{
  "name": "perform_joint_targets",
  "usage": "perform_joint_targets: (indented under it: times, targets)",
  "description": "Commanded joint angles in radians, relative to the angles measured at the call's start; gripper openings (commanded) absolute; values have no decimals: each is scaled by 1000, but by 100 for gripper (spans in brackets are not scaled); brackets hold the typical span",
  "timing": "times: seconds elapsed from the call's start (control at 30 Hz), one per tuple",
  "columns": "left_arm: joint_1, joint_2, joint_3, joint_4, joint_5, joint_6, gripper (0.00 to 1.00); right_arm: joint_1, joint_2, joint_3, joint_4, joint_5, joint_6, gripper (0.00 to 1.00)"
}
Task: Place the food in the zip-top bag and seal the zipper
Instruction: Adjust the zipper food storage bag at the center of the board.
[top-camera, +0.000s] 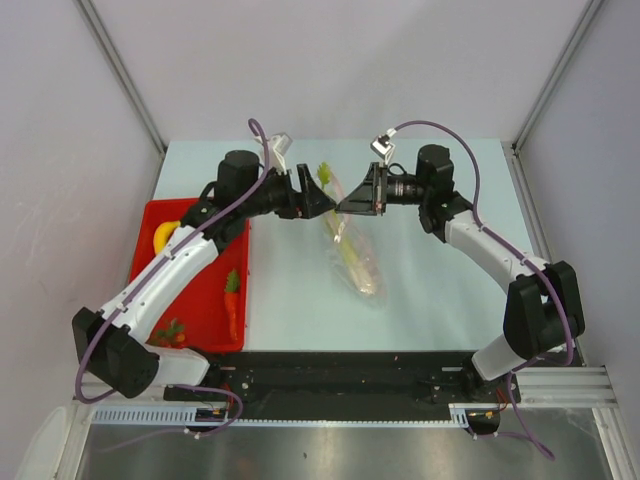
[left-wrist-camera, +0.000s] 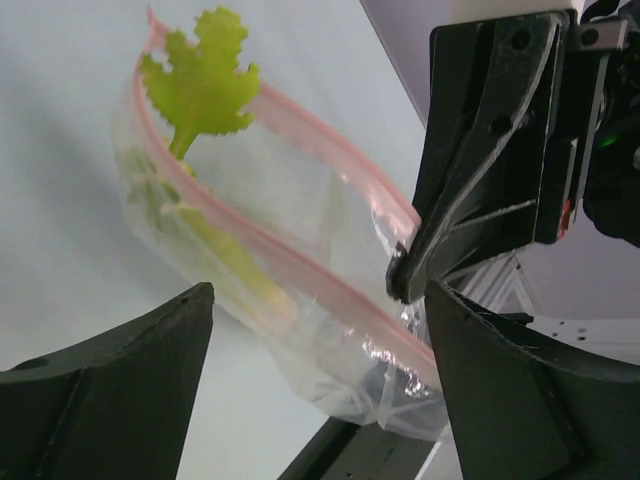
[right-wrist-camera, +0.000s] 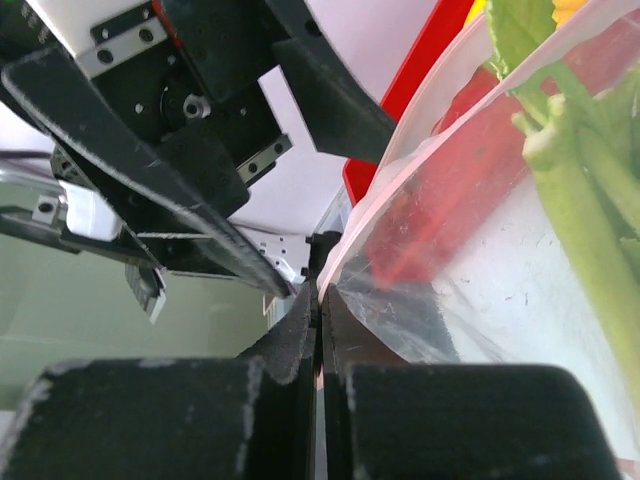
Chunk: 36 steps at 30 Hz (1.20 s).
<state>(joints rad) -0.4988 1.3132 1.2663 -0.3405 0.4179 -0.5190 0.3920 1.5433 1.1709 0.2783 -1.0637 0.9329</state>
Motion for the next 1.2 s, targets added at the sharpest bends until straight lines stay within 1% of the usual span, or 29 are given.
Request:
perform_joint_targets:
  times: [0.0, 0.03, 0.07, 0.13, 0.17, 0.2, 0.23, 0.27, 0.3, 0.33, 0.37, 0.4, 0.5, 0.57, 0.6, 0.63, 0.67, 0.7, 0.73, 0.77, 0.8, 0.83, 0.87, 0.9, 0.93, 0.97, 1.1, 1.17]
  targets:
    - [-15, 26, -12, 51, -8, -52, 83, 18, -52, 69, -31, -18, -68, 0]
    - [-15, 32, -15, 31, -14, -49, 78, 16, -54, 70, -33, -18, -68, 0]
    - [-14, 46, -15, 9, -21, -36, 60, 13, -52, 73, -39, -18, -81, 0]
    - [-11, 58, 28, -66, -25, 28, 38, -1, -57, 95, -108, -15, -126, 0]
    - [-9, 60, 45, -115, 23, 63, 12, -7, -63, 105, -141, -16, -155, 0]
    - [-6, 61, 83, -136, 51, 97, 0, -16, -66, 128, -219, -18, -214, 0]
    - [-4, 58, 108, -156, 82, 155, 0, -33, -69, 144, -263, -21, -245, 0]
    - [0, 55, 132, -198, 141, 181, 0, -39, -74, 157, -318, -31, -276, 0]
    - [-1, 47, 189, -215, 178, 204, 0, -44, -84, 174, -424, -32, -358, 0]
    - [-1, 41, 214, -236, 212, 247, 0, -44, -92, 212, -479, -33, -396, 0]
    - [0, 35, 235, -253, 235, 260, 0, -39, -103, 226, -525, -32, -432, 0]
    - [-1, 25, 264, -288, 287, 269, 0, -36, -127, 240, -591, -32, -459, 0]
    - [0, -12, 294, -340, 375, 293, 0, -15, -170, 262, -663, -39, -506, 0]
    - [0, -41, 304, -356, 368, 321, 0, 1, -202, 280, -712, -30, -554, 0]
    - [-1, -51, 308, -354, 352, 347, 2, 14, -212, 280, -737, -30, -565, 0]
    - [0, -80, 305, -318, 319, 416, 18, 21, -225, 277, -743, -28, -569, 0]
    - [-1, -94, 298, -296, 306, 463, 54, 25, -229, 271, -746, -18, -577, 0]
    - [-1, -103, 298, -281, 318, 518, 67, 30, -229, 266, -740, -13, -579, 0]
    - [-1, -109, 307, -308, 405, 727, 74, 30, -229, 260, -732, -13, -572, 0]
    - [-1, -118, 320, -340, 467, 848, 82, 30, -223, 254, -723, -15, -563, 0]
    - [-15, -127, 321, -374, 488, 952, 85, 30, -216, 250, -719, -15, -562, 0]
    - [-24, -138, 314, -400, 484, 1084, 85, 33, -210, 250, -717, -18, -560, 0]
    - [-32, -143, 306, -435, 478, 1149, 85, 33, -201, 253, -717, -24, -557, 0]
    - [-68, -137, 312, -469, 457, 1216, 85, 34, -200, 257, -712, -25, -559, 0]
    - [-93, -128, 314, -494, 387, 1319, 84, 39, -195, 260, -711, -30, -562, 0]
    - [-127, -117, 311, -526, 368, 1361, 83, 44, -193, 262, -715, -33, -574, 0]
    - [-152, -97, 291, -523, 355, 1494, 80, 77, -196, 271, -766, -22, -638, 0]
    - [-168, -82, 295, -555, 341, 1550, 79, 93, -199, 271, -795, -13, -663, 0]
